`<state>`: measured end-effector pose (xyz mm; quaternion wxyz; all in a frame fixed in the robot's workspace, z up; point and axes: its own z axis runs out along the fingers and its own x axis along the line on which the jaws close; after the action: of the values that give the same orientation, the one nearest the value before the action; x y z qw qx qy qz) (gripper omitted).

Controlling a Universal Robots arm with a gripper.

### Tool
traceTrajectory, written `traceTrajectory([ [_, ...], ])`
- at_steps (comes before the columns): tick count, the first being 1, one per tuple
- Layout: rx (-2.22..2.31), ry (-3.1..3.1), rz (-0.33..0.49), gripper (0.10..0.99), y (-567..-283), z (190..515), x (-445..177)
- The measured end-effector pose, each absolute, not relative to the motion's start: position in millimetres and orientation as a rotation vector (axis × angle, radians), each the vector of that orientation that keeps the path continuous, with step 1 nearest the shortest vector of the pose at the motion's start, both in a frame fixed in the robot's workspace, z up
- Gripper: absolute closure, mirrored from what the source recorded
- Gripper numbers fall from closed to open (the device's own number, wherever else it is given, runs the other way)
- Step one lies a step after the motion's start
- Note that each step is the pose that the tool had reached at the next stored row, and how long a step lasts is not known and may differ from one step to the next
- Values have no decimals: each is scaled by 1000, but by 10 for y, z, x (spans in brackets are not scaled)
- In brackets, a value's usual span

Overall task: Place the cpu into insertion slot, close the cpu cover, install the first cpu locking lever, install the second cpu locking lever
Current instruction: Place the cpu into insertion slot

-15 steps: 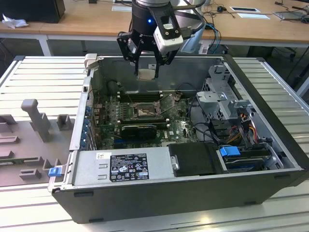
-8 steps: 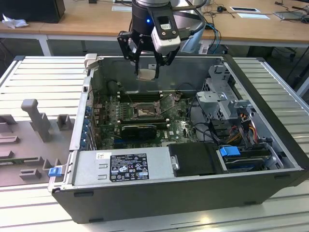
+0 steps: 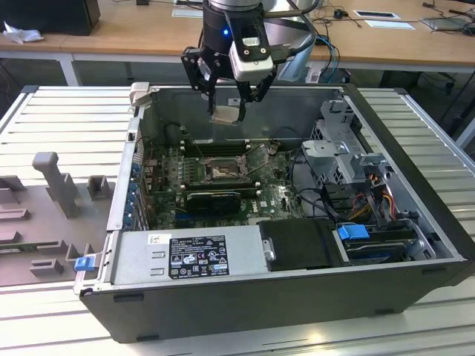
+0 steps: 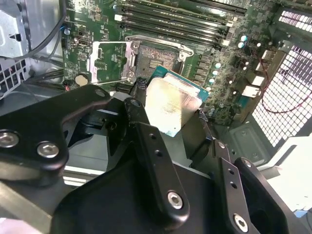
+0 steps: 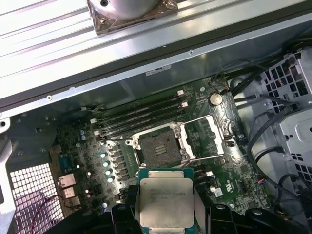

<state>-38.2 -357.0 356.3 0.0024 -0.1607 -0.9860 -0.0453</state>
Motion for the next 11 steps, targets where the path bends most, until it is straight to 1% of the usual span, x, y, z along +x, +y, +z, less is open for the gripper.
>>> traceTrajectory([
  [11, -582, -3081, -142, 553, -3569, 3560, -382],
])
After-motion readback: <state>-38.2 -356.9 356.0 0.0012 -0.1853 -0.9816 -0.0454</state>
